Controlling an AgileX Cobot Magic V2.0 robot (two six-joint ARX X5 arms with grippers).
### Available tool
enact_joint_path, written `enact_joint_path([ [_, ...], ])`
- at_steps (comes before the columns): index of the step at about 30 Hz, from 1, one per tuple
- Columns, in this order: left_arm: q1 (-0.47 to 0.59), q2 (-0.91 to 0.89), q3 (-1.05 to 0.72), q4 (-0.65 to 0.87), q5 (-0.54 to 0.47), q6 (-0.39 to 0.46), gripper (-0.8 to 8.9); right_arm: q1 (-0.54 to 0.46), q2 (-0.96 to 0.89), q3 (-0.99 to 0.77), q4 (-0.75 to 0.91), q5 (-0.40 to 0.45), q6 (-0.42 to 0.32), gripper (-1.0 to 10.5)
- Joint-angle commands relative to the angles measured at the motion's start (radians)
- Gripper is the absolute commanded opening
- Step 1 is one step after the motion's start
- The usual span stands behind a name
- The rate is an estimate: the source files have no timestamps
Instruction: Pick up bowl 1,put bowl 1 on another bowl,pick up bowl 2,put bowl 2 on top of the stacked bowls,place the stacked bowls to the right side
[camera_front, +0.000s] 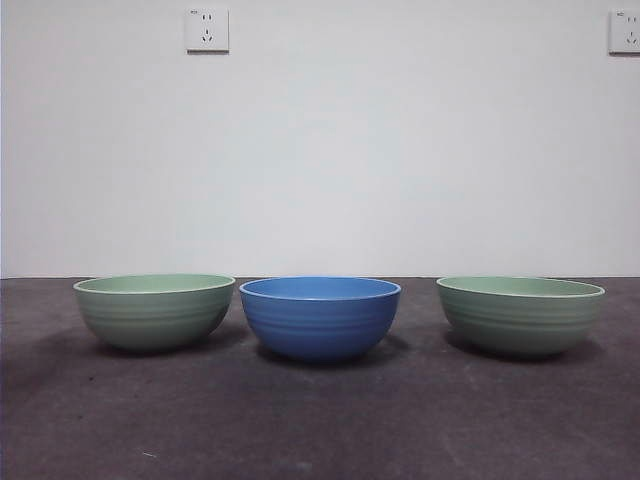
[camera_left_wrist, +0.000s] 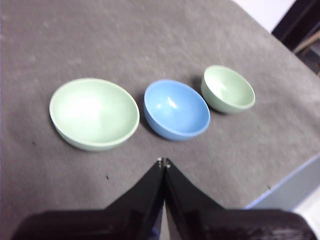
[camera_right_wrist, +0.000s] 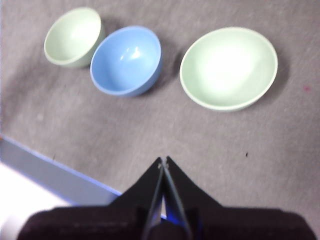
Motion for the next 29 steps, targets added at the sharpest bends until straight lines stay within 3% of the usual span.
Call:
enact_joint_path([
  [1, -0.014, 0.018, 0.031, -0.051, 0.006, 0.066, -0.06, 0.009, 0.006, 0.012, -0.023, -0.002, -0.045, -0.1],
  [7, -0.020, 0.026, 0.042, -0.076, 0.005, 0.078, 0.01, 0.011, 0.006, 0.012, -0.022, 0.000, -0.044, 0.1],
  [9, -0.020, 0.026, 0.042, -0.081, 0.003, 0.076, 0.40, 0.011, 0.006, 0.012, -0.022, 0.000, -0.044, 0.8],
  [10, -0.020, 0.026, 0.042, -0.084, 0.003, 0.071, 1.27, 0.011, 0.006, 0.012, -0.022, 0.000, -0.042, 1.4],
  [13, -0.020, 0.031, 0.042, -0.083, 0.003, 0.069, 5.45, 0.011, 0.006, 0.012, -0.021, 0.000, -0.027, 3.5],
  [14, -0.020, 0.031, 0.042, -0.081, 0.003, 0.059, 6.42, 0.011, 0.007, 0.012, -0.021, 0.000, -0.026, 4.1],
  [18, -0.020, 0.053, 0.042, -0.079, 0.003, 0.045, 6.60, 0.011, 0.012, 0.012, -0.022, 0.000, -0.019, 5.0],
  [29, -0.020, 0.071, 0.042, -0.079, 0.004, 0.045, 6.60, 0.011, 0.064, 0.012, -0.002, 0.009, 0.022, 5.0],
])
